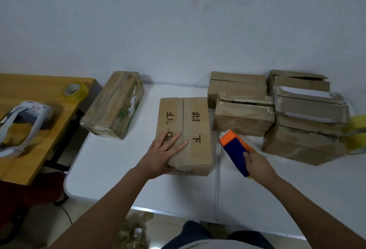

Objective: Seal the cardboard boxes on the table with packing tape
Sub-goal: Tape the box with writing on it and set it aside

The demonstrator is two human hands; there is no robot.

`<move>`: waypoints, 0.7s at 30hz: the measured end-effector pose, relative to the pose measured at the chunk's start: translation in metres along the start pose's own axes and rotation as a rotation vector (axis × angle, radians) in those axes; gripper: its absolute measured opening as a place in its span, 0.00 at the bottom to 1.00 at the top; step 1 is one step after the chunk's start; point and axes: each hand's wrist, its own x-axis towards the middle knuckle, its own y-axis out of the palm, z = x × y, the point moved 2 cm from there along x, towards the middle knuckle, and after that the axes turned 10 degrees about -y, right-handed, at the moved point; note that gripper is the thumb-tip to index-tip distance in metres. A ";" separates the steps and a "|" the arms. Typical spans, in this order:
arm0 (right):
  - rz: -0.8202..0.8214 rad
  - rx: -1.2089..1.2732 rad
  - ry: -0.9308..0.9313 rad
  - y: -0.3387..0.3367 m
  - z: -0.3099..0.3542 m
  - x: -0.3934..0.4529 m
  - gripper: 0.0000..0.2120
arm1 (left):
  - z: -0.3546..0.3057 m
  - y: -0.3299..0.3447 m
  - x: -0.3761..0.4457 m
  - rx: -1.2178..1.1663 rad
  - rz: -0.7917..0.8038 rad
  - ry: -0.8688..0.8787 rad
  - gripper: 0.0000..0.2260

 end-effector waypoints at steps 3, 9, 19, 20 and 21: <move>-0.040 0.263 0.006 -0.028 0.035 -0.005 0.14 | -0.008 -0.009 0.001 -0.010 0.088 -0.056 0.43; -0.081 0.344 -0.124 -0.068 0.080 -0.030 0.24 | -0.056 -0.073 -0.004 -0.938 -0.019 -0.444 0.19; -0.003 0.022 -0.371 -0.078 0.104 -0.040 0.30 | -0.097 -0.092 0.009 -1.788 0.280 -0.675 0.11; 0.003 0.014 -0.376 -0.079 0.104 -0.040 0.29 | -0.097 -0.093 0.008 -1.791 0.285 -0.672 0.11; 0.007 0.007 -0.381 -0.080 0.104 -0.040 0.27 | -0.097 -0.092 0.008 -1.791 0.289 -0.671 0.11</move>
